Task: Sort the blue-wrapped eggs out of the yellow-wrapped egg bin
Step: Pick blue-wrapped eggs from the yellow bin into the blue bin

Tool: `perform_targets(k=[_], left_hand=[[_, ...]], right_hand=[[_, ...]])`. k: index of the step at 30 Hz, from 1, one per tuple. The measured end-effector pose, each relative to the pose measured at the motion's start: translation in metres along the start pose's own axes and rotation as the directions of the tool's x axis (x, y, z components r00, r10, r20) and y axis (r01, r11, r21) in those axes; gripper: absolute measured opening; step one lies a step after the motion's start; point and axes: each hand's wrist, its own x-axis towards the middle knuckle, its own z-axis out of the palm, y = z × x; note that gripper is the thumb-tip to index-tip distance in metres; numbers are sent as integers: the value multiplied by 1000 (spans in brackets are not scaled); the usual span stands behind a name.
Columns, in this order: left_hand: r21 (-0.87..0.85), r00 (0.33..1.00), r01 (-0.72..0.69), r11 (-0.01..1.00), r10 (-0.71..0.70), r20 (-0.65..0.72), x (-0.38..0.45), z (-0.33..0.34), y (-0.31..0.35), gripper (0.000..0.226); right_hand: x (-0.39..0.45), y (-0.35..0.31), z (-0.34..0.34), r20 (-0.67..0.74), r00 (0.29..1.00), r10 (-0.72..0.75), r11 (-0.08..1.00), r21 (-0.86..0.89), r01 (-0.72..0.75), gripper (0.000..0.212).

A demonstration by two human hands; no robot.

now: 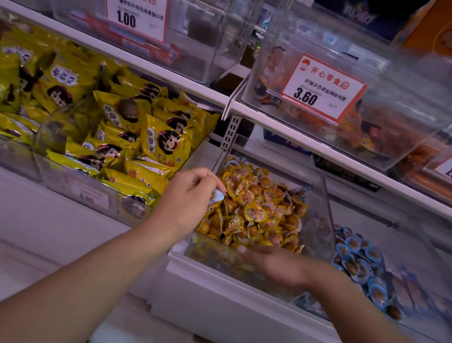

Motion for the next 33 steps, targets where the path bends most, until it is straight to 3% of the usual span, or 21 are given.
perform_targets(k=[3,5,12,17,19,20,22,25,29,33], left_hand=[[7,1000,14,1000,-14,10,-2,3,-1,39],[11,999,34,999,-34,23,-3,4,-3,38],[20,994,49,999,-51,94,-8,15,-5,26],[41,982,47,998,-53,181,-14,22,-6,34],[67,972,90,994,-102,211,-15,25,-7,32],[83,967,106,991,-122,223,-15,27,-7,30],[101,964,112,989,-133,231,-13,29,-7,29],[67,968,124,990,-136,209,-10,27,-5,30],[54,971,157,986,-164,172,-6,24,-6,32],[63,963,171,983,-180,200,-5,26,-6,31]], right_hand=[[-4,6,0,22,998,-57,998,-24,57,90],[-4,11,6,-70,993,-96,995,-44,93,75],[-9,29,4,-309,940,-147,945,237,225,38],[-17,30,2,-417,908,-42,707,629,322,22],[-12,27,-1,-487,873,26,635,682,362,15],[-9,26,-3,-514,856,52,664,658,355,15],[-1,25,-6,-533,845,44,827,494,268,12],[12,24,-3,-362,930,-62,982,142,121,20],[25,13,0,-246,969,-24,979,190,73,32],[30,9,-11,-210,974,80,962,271,-21,17]])
